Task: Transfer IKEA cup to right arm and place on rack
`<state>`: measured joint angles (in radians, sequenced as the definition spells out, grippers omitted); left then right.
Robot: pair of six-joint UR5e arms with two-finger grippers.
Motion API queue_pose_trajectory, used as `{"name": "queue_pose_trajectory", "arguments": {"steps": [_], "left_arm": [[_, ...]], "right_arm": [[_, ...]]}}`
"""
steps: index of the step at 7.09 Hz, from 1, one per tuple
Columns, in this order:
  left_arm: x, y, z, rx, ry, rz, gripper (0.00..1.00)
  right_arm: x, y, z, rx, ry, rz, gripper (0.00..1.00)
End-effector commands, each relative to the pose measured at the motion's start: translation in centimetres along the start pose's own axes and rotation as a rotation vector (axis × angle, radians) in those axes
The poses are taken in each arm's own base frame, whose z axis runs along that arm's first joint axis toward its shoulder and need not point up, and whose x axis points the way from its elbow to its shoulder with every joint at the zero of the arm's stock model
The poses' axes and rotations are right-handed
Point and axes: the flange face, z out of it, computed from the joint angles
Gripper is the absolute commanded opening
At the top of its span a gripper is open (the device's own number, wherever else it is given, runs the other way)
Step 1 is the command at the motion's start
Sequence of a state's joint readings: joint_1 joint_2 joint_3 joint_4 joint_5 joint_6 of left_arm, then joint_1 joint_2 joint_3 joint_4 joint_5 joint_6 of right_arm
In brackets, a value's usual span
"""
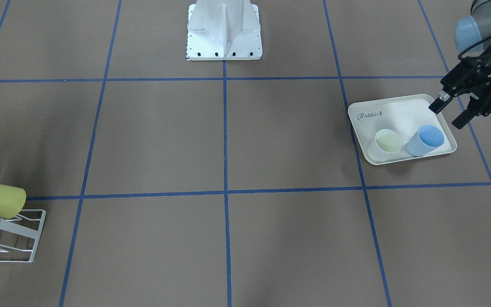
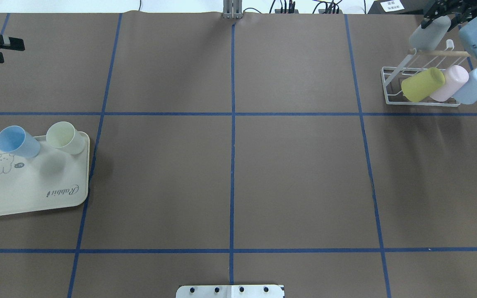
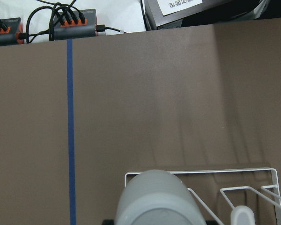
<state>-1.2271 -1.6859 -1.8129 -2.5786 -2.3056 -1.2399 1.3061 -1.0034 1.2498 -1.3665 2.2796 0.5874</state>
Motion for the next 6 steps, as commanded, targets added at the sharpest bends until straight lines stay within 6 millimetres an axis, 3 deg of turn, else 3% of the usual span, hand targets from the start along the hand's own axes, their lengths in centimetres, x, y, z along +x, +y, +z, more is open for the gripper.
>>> {"name": "queue_pose_trajectory", "arguments": {"steps": [1, 4, 6], "left_arm": [[0.2, 0.0, -0.1, 0.001, 0.003, 0.002, 1.0], [-0.2, 0.0, 0.2, -0.003, -0.005, 0.011, 1.0], [-1.3, -0.8, -0.5, -0.003, -0.063, 0.078, 1.0]], "right_arm": [[0.0, 0.3, 1.5, -0.013, 0.008, -0.002, 1.0], [-0.3, 0.2, 1.5, -0.014, 0.004, -0.003, 1.0], [-2.3, -0.1, -0.4, 0.013, -0.022, -0.026, 1.0]]}}
